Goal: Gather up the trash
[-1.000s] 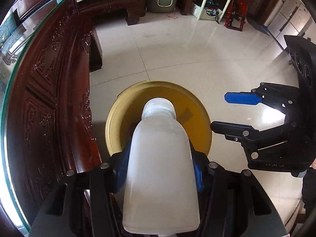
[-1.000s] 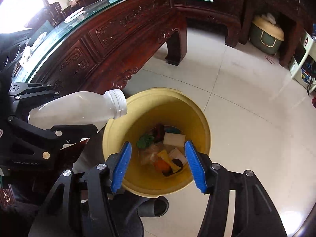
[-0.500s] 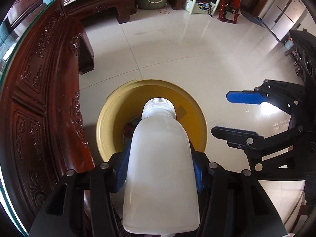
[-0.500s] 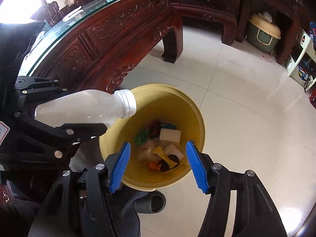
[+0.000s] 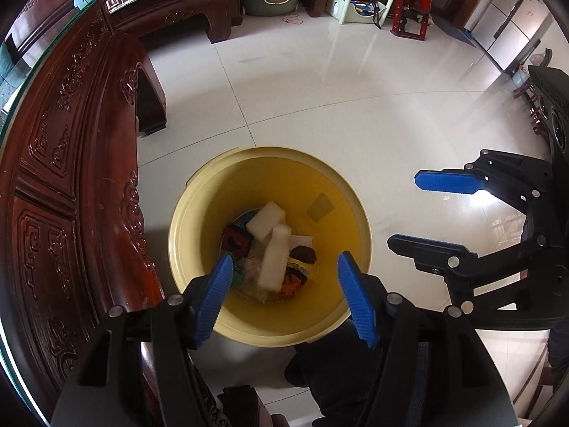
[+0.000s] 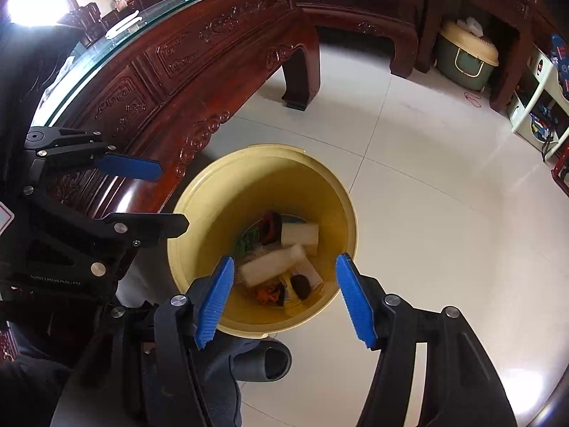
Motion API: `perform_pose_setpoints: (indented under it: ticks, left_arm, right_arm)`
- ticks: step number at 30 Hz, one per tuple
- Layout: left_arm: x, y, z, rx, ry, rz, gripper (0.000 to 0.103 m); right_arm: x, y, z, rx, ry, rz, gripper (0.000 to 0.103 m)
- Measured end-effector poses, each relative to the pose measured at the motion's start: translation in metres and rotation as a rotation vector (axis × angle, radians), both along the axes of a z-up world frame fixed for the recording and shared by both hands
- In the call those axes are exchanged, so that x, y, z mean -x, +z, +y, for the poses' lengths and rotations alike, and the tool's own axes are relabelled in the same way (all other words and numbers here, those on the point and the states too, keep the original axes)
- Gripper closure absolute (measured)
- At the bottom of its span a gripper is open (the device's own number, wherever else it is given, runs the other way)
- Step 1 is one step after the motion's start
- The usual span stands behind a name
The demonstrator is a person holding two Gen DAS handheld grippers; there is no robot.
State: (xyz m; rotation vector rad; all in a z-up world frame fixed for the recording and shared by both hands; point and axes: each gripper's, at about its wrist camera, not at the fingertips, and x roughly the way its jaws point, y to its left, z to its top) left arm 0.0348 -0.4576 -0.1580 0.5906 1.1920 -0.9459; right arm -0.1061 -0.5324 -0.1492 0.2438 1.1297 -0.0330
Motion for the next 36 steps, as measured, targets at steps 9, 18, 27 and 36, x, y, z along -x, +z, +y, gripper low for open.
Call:
perform_pose_setpoints:
  ticks: [9, 18, 27, 36]
  left_arm:
    - [-0.001, 0.009, 0.006, 0.019, 0.016, -0.019, 0.042]
    - [0.002, 0.025, 0.026, 0.064, 0.035, -0.032, 0.038]
    - [0.011, 0.077, 0.080, 0.188, 0.105, -0.162, 0.036]
    - [0.017, 0.145, 0.210, 0.335, 0.353, -0.387, 0.023]
  right_arm:
    - [-0.002, 0.004, 0.008, 0.012, 0.006, -0.003, 0.044]
    - [-0.003, 0.026, 0.028, 0.064, 0.024, -0.020, 0.043]
    - [0.003, 0.083, 0.054, 0.177, -0.022, -0.139, 0.042]
    - [0.005, 0.161, 0.141, 0.174, 0.023, -0.426, 0.031]
